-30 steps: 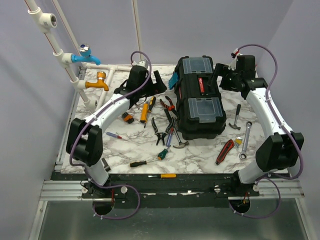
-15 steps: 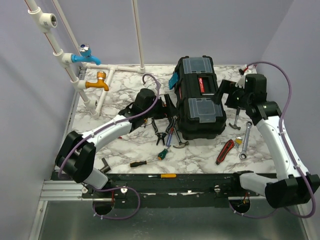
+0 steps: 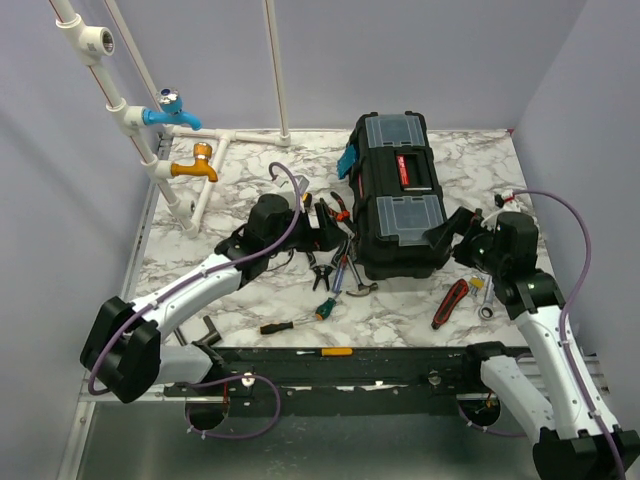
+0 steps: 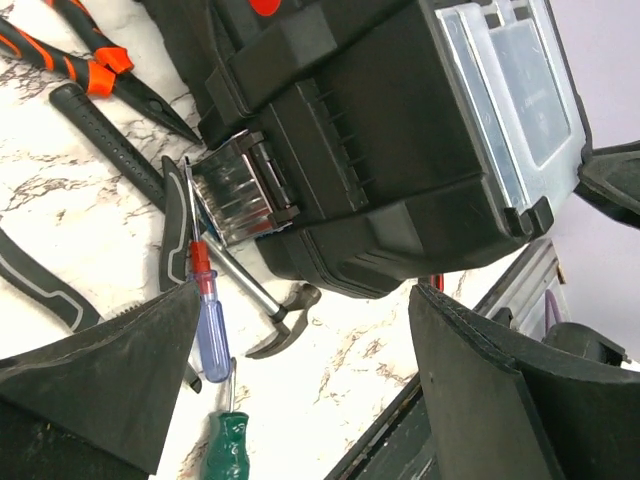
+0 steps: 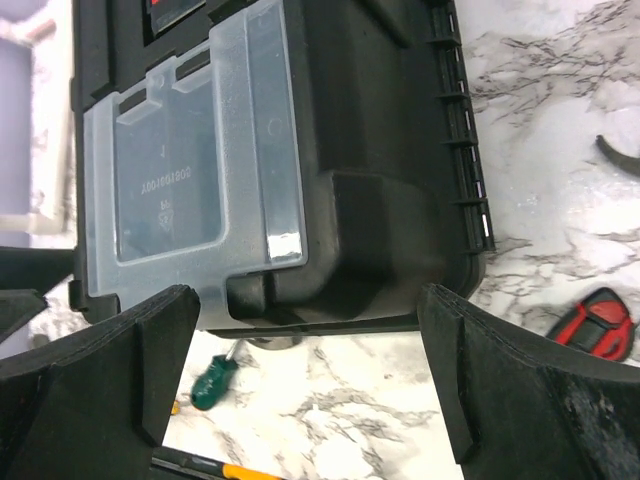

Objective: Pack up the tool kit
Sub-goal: Open the toolbox at the center of the board.

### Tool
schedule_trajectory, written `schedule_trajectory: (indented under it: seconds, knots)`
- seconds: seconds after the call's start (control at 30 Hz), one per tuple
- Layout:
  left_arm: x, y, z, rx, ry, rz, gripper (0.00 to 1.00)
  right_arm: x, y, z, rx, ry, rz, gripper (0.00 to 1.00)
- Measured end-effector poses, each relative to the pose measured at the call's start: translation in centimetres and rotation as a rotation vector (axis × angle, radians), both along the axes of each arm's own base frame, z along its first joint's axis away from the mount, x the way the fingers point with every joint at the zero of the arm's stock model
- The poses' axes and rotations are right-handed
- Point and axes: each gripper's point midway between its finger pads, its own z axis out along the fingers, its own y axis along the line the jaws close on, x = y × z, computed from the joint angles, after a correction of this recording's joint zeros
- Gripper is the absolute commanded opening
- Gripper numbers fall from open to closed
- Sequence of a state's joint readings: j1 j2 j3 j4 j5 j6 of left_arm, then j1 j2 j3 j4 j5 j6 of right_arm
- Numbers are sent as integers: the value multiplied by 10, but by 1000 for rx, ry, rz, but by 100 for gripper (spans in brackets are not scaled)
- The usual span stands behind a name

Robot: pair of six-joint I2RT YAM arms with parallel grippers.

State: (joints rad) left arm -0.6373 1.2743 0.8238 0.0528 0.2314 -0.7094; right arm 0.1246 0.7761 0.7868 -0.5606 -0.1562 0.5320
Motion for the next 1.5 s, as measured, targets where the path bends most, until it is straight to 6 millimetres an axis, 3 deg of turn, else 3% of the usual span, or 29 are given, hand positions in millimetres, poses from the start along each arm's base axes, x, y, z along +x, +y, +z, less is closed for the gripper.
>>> schedule_trajectory:
  seconds: [0.17,0.4,0.6,0.77,0.93,1.1,1.2,1.27,1.37,1.5]
  knots:
    - [-8,-11,-7,-30,0,-74,86,-3,7,-8,107,-59,-31,100]
    - [-25,-51,-39,-18,72,-219,86,11,16,-12,201,-87,-38,99]
    - [-36,-80,-40,-19,91,-303,86,27,19,-12,212,-89,-38,100]
    - [-46,-102,-41,-16,99,-360,86,34,5,-3,128,-108,-88,100]
    - [-62,-132,-31,-45,83,-448,86,32,-24,7,-3,-138,-188,100]
    - [-72,-151,-17,-42,50,-496,85,32,-43,34,-82,-201,-251,100]
    - [-73,-148,-16,-22,24,-486,86,35,-44,52,-108,-230,-238,98]
    - [-75,-138,-5,-15,-8,-471,86,40,-42,64,-120,-238,-218,97]
    - [-75,-114,15,0,-75,-423,87,53,-34,84,-121,-254,-171,96]
    - [-61,-72,52,-17,-167,-320,87,66,-17,92,-117,-243,-87,96]
